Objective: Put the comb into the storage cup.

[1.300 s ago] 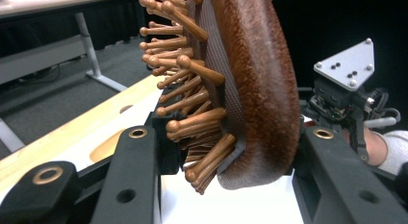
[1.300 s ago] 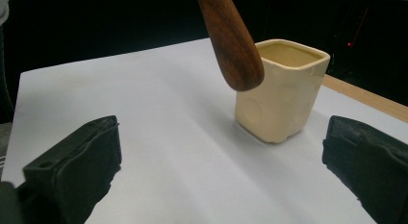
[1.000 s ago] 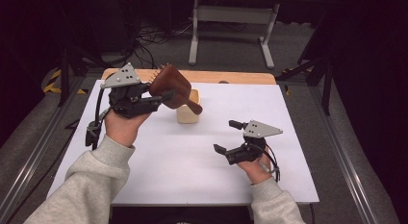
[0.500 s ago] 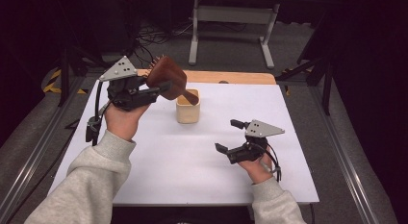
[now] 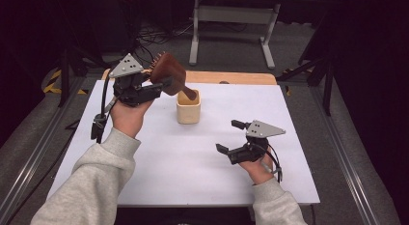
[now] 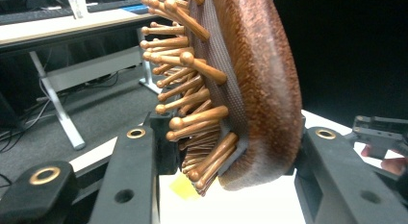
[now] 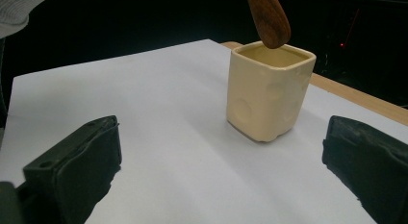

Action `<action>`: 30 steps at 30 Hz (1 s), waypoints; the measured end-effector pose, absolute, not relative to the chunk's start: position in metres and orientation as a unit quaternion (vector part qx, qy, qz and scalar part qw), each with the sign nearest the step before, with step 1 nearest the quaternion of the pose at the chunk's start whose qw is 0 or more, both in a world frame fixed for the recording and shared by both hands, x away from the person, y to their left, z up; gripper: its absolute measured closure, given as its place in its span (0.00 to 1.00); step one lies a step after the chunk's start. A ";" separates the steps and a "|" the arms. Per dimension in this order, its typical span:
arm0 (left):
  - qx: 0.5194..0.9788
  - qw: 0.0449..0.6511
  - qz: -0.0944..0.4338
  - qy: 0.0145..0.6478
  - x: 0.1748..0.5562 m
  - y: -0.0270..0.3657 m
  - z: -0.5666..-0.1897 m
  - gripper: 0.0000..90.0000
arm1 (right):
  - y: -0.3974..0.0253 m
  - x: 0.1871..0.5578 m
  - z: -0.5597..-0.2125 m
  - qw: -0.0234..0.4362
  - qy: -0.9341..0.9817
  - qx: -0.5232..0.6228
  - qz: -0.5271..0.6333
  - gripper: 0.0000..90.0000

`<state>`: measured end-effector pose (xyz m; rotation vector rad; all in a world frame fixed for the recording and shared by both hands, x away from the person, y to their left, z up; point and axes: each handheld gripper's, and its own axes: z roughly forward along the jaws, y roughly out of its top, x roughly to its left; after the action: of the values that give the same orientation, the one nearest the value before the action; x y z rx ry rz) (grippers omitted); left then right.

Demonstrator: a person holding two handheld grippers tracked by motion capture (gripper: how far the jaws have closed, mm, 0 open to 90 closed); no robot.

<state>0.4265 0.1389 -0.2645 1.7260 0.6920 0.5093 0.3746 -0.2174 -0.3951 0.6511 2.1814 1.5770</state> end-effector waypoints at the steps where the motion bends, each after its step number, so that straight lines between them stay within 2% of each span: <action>1: 0.735 0.569 0.218 0.297 0.428 0.139 -0.265 0.65 | -0.217 0.375 -0.395 0.185 0.774 0.231 0.560 0.01; 30: 0.742 0.542 0.213 0.330 0.458 0.125 -0.290 0.64 | -0.219 0.375 -0.395 0.185 0.772 0.233 0.562 0.01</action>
<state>0.4576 0.1253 -0.2899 1.7631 0.7848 0.5067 0.3748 -0.2194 -0.3946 0.6553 2.1737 1.5843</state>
